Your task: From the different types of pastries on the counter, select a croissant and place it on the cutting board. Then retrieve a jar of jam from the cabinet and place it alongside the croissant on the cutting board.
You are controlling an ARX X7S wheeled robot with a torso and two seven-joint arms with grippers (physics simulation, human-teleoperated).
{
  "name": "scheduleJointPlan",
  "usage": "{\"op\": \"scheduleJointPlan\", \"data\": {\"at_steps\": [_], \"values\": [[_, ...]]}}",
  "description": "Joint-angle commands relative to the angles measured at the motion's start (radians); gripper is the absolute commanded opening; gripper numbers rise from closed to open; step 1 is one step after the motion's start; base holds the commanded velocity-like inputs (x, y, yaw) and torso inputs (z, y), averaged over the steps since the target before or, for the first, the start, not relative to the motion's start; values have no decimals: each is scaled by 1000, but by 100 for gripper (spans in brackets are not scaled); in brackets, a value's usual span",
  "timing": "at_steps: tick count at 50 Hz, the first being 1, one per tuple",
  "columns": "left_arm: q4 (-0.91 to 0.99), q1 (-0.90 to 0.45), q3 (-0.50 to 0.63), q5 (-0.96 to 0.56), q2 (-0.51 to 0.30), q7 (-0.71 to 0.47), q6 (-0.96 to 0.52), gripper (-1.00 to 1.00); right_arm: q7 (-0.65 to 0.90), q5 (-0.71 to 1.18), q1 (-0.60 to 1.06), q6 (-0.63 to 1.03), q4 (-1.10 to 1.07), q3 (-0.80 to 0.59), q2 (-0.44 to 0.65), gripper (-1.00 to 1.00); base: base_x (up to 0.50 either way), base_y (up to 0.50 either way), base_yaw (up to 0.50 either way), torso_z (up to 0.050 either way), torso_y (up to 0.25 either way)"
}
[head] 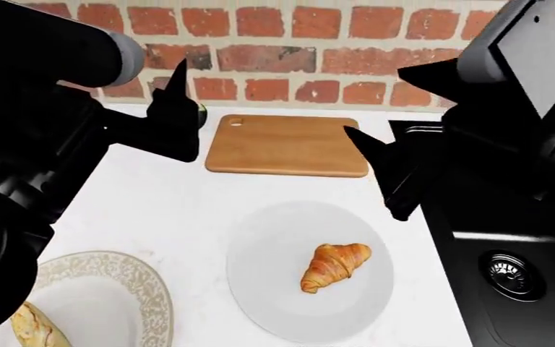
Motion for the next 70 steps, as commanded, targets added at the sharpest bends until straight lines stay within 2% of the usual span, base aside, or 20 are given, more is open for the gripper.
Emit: {"op": "scheduleJointPlan", "data": {"at_steps": [1, 8, 16, 21, 29, 44, 53, 70], "values": [[-3, 1, 20, 14, -7, 10, 5, 100, -543, -326, 300, -249, 126, -488, 165, 100, 0, 0, 0, 0, 0], [2, 11, 28, 32, -11, 23, 12, 100, -842, -480, 400, -400, 169, -713, 203, 100, 0, 0, 0, 0, 0], [4, 23, 33, 54, -16, 40, 22, 100, -1006, -547, 422, -535, 208, -802, 240, 100, 0, 0, 0, 0, 0], [6, 25, 43, 68, -12, 49, 27, 100, -1010, -488, 380, -604, 184, -768, 253, 100, 0, 0, 0, 0, 0], [8, 32, 55, 84, -15, 56, 33, 100, -1025, -485, 320, -664, 127, -802, 258, 100, 0, 0, 0, 0, 0], [15, 47, 58, 89, -30, 64, 53, 100, -998, -525, 289, -661, 173, -858, 168, 100, 0, 0, 0, 0, 0], [64, 56, 23, 137, -43, 125, 96, 100, -987, -545, 269, -666, 192, -886, 134, 100, 0, 0, 0, 0, 0], [56, 61, 14, 130, -56, 128, 120, 100, -975, -637, 245, -658, 287, -989, 26, 100, 0, 0, 0, 0, 0]]}}
